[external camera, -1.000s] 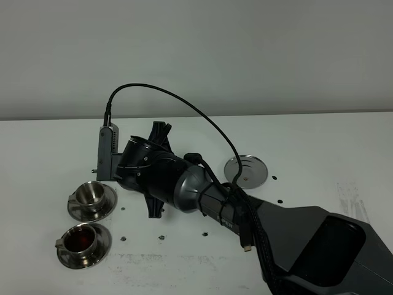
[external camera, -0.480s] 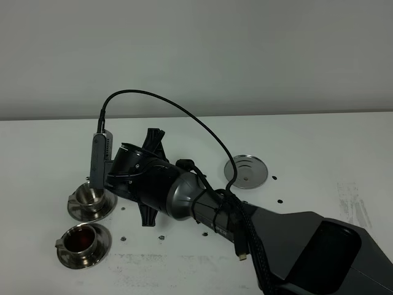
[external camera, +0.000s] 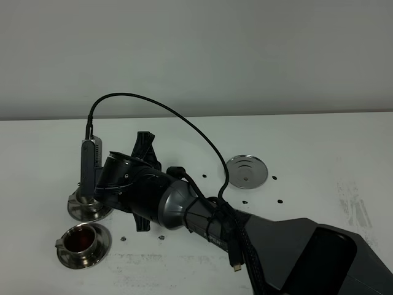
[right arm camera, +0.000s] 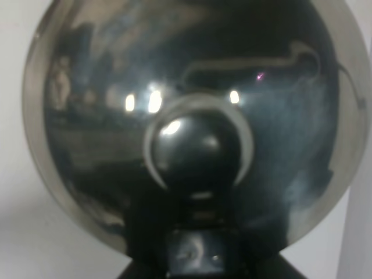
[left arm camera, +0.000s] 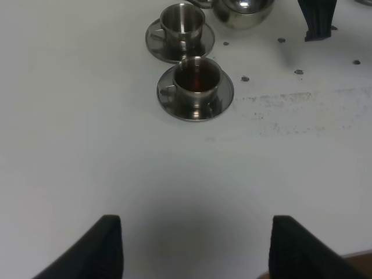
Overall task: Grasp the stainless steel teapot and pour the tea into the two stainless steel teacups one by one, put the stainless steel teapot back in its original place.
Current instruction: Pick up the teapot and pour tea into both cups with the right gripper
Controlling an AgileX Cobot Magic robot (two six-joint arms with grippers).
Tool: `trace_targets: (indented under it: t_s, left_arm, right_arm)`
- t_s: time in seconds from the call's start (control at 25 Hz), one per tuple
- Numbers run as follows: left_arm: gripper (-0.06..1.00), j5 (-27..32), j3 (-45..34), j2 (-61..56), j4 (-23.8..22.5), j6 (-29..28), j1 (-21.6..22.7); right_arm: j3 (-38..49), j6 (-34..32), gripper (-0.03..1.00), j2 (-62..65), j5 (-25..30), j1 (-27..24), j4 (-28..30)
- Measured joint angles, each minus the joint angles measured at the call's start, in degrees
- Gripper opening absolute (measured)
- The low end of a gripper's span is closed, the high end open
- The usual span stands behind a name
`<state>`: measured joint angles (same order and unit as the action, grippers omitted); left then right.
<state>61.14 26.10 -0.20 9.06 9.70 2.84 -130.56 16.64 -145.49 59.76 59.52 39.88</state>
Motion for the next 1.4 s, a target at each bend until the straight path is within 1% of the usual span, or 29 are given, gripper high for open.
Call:
trace_targets:
  t_s: [0.4,0.84,1.16,1.32,1.4]
  left_arm:
    - [0.54,0.0,0.0,0.0,0.0,0.0,0.0]
    - [0.54,0.0,0.0,0.0,0.0,0.0,0.0]
    - [0.54,0.0,0.0,0.0,0.0,0.0,0.0]
    - [0.54,0.0,0.0,0.0,0.0,0.0,0.0]
    - [0.54,0.0,0.0,0.0,0.0,0.0,0.0]
  right_arm:
    - [0.0,-0.2,0.17,0.0,0.1,0.5,3.5]
    - [0.0,-0.3,0.17,-0.5,0.7,0.6,5.8]
    - [0.1,-0.2,0.17,-1.1,0.7,1.1,6.3]
    - [2.3,-0.3,0.17,-1.1,0.6,1.4,9.7]
    - [3.1,-0.4,0.17,-1.1,0.6,1.4,10.2]
